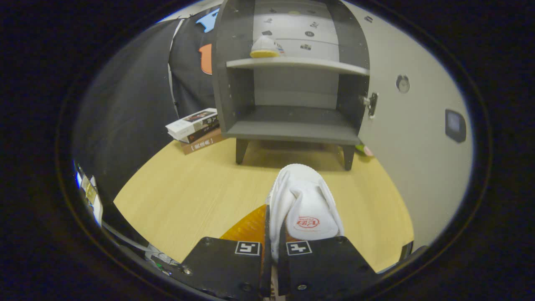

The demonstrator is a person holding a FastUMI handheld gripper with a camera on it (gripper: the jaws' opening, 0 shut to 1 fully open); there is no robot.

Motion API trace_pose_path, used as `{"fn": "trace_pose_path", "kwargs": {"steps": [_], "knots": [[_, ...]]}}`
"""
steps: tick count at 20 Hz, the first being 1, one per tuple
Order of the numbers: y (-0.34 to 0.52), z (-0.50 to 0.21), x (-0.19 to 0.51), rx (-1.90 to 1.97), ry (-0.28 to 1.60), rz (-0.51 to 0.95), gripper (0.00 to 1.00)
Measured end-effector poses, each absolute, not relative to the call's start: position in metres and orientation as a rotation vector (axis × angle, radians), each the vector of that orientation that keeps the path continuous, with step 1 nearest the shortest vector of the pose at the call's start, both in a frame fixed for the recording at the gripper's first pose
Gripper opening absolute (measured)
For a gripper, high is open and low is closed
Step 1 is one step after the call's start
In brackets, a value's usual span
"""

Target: Open the shoe cabinet door, grab the shoes and put them into the shoe cabinet, then close the shoe cabinet door.

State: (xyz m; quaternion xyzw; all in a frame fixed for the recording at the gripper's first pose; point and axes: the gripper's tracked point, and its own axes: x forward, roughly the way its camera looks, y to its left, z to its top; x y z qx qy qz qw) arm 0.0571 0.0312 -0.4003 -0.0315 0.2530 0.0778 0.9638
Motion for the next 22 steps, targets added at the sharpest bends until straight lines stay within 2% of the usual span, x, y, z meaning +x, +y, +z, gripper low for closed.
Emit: {"fn": "trace_pose_path", "kwargs": {"steps": [12,22], "knots": [[0.013,-0.193,0.151,-0.122,0.254,0.146,0.10],[0.007,-0.122,0.260,-0.114,0.213,0.119,0.10]]}}
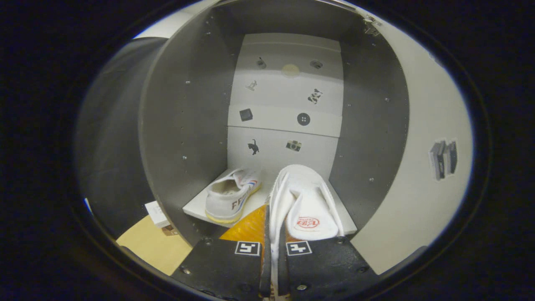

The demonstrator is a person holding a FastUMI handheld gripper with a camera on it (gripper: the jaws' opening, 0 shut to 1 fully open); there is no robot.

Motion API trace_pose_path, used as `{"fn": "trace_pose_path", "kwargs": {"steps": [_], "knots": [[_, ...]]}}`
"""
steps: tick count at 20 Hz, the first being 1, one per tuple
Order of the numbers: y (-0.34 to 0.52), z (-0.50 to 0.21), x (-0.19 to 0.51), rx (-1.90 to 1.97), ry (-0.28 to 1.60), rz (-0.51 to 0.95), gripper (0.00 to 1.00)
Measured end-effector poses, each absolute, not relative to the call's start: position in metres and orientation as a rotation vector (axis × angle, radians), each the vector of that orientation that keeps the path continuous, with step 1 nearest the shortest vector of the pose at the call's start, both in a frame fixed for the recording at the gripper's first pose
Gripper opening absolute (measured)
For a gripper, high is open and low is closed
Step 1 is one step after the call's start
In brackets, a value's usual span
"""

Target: Open the shoe cabinet door, grab the shoes and put them into the shoe cabinet, then close the shoe cabinet door.

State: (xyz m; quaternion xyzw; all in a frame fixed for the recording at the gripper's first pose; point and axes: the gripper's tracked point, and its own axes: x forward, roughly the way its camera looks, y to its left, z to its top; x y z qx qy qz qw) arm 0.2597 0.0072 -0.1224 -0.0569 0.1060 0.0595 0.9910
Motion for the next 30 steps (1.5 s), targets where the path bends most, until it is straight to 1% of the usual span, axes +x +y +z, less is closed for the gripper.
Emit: {"fn": "trace_pose_path", "kwargs": {"steps": [9,14,18,22,27,30], "knots": [[0.009,-0.126,0.357,-0.139,0.277,0.089,0.10],[0.010,-0.144,0.387,-0.119,0.345,0.082,0.10],[0.016,-0.154,0.393,-0.127,0.390,0.093,0.10],[0.026,-0.171,0.395,-0.011,0.504,0.117,0.10],[0.026,-0.170,0.395,0.004,0.515,0.101,0.10],[0.021,-0.173,0.392,0.023,0.531,0.074,0.13]]}}
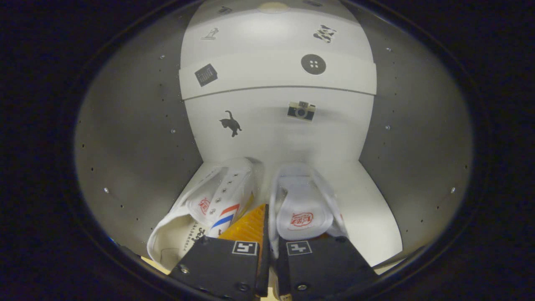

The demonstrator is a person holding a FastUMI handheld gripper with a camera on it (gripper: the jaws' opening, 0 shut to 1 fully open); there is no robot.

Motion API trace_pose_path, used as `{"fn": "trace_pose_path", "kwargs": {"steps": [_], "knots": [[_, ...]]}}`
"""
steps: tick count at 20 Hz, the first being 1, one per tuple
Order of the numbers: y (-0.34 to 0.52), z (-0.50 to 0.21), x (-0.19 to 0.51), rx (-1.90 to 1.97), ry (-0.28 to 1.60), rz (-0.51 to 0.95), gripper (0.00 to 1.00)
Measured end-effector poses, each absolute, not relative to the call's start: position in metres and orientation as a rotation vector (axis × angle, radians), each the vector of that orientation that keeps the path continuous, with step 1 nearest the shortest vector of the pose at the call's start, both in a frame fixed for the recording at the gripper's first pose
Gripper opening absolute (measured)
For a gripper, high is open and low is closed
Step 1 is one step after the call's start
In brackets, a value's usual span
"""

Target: Open the shoe cabinet door, grab the shoes and put them into the shoe cabinet, then close the shoe cabinet door.

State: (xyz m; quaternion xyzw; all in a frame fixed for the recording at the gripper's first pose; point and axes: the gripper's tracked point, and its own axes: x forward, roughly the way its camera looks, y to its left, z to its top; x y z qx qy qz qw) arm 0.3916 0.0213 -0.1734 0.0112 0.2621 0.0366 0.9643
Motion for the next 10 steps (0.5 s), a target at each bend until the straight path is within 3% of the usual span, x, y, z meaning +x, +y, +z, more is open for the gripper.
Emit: {"fn": "trace_pose_path", "kwargs": {"steps": [2,10], "knots": [[0.021,-0.171,0.385,0.034,0.531,0.078,0.17],[0.022,-0.148,0.340,-0.004,0.449,0.091,0.63]]}}
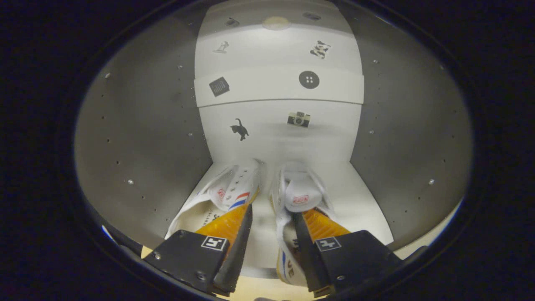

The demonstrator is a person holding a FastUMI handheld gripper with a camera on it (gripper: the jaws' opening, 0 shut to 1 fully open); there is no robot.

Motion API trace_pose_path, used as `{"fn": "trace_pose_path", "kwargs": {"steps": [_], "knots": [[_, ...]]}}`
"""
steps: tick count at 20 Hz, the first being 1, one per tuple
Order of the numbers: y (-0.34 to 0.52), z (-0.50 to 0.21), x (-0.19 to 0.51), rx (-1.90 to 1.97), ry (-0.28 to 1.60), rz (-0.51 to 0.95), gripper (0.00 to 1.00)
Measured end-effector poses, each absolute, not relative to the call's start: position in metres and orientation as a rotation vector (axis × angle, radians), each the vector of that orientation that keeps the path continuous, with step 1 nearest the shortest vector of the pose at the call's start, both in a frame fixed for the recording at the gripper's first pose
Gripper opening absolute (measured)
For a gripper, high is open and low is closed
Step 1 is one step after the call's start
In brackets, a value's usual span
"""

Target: Open the shoe cabinet door, grab the shoes and put them into the shoe cabinet, then close the shoe cabinet door.

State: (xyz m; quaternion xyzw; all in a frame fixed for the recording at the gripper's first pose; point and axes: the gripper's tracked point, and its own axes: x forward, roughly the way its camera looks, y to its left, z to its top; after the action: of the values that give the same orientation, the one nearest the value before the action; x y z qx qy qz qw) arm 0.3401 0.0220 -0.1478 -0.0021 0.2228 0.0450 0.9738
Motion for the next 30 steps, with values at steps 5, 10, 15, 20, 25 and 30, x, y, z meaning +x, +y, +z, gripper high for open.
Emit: {"fn": "trace_pose_path", "kwargs": {"steps": [5,10,15,20,25,30], "knots": [[0.008,-0.129,0.297,-0.034,0.356,0.059,0.83],[0.008,-0.128,0.250,-0.025,0.324,0.083,0.91],[0.007,-0.111,0.186,-0.043,0.281,0.082,0.92],[-0.007,-0.078,0.107,-0.060,0.192,0.070,0.99],[-0.017,-0.051,0.029,-0.079,0.125,0.093,1.00],[-0.036,-0.022,-0.040,-0.021,0.070,0.105,1.00]]}}
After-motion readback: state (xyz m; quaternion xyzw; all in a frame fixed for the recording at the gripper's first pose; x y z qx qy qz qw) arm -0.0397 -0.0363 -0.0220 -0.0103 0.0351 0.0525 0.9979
